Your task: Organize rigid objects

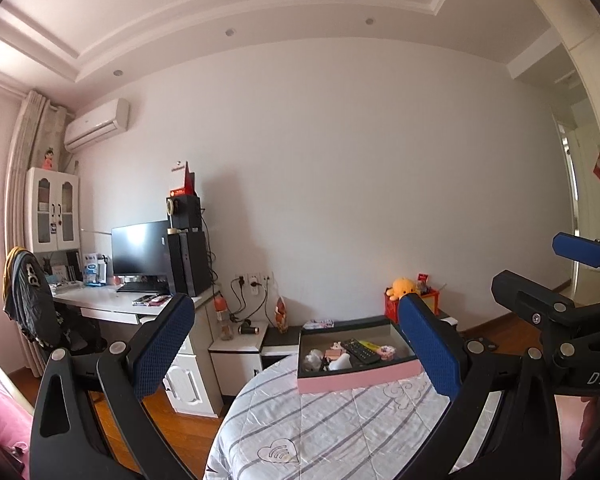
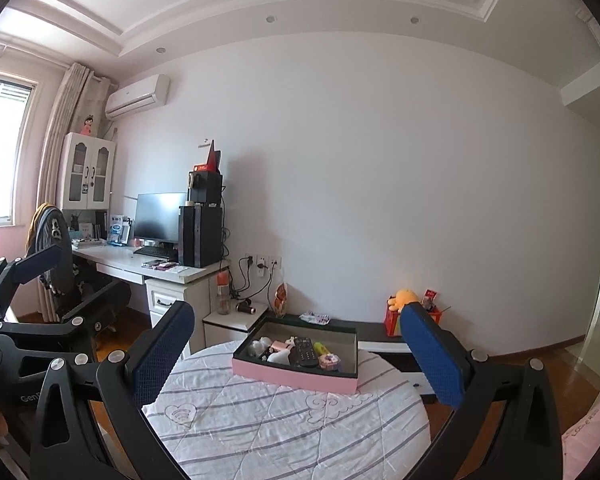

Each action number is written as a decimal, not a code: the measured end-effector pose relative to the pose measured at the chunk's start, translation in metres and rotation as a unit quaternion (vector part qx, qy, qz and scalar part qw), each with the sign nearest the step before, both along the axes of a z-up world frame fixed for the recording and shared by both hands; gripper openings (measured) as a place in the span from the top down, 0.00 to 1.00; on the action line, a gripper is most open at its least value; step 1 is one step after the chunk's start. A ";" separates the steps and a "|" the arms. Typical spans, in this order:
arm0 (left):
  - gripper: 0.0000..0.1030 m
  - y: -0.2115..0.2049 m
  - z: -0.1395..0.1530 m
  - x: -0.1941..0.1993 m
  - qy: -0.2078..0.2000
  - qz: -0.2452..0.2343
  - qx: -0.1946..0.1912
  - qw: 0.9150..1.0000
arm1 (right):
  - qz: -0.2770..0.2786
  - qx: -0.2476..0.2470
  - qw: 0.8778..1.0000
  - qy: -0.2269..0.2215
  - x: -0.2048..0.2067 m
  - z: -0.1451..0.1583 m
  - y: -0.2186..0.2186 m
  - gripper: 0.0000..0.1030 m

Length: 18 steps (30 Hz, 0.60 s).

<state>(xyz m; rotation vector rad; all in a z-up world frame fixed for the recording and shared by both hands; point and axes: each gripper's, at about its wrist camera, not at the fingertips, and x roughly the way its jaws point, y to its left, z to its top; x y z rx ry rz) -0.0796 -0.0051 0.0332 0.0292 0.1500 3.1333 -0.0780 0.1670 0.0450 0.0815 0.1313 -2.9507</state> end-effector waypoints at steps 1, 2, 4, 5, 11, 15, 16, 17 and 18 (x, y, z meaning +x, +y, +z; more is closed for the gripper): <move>0.00 -0.001 0.001 0.002 0.004 -0.001 0.003 1.000 | 0.000 0.000 1.000 0.003 0.003 0.001 -0.001 0.00; 0.00 -0.002 0.001 0.005 0.006 -0.002 0.006 1.000 | 0.002 -0.001 1.000 0.006 0.006 0.002 -0.002 0.00; 0.00 -0.004 0.002 0.008 0.008 -0.001 0.008 1.000 | 0.001 -0.001 1.000 0.012 0.010 0.003 -0.004 0.00; 0.00 -0.005 0.002 0.011 0.010 0.002 0.006 1.000 | 0.001 -0.001 1.000 0.014 0.012 0.003 -0.005 0.00; 0.00 -0.006 0.004 0.024 0.021 0.014 -0.001 1.000 | 0.007 -0.002 1.000 0.019 0.023 0.005 -0.011 0.00; 0.00 -0.009 0.006 0.035 0.028 0.016 -0.002 0.999 | 0.006 -0.001 1.000 0.025 0.034 0.008 -0.013 0.00; 0.00 -0.010 0.007 0.038 0.031 0.017 -0.001 0.999 | 0.006 -0.001 1.000 0.027 0.037 0.008 -0.014 0.00; 0.00 -0.010 0.008 0.042 0.034 0.017 0.000 0.999 | 0.006 -0.002 1.000 0.030 0.040 0.009 -0.014 0.00; 0.00 -0.010 0.009 0.045 0.037 0.018 0.000 0.999 | 0.006 -0.002 0.999 0.032 0.043 0.010 -0.015 0.00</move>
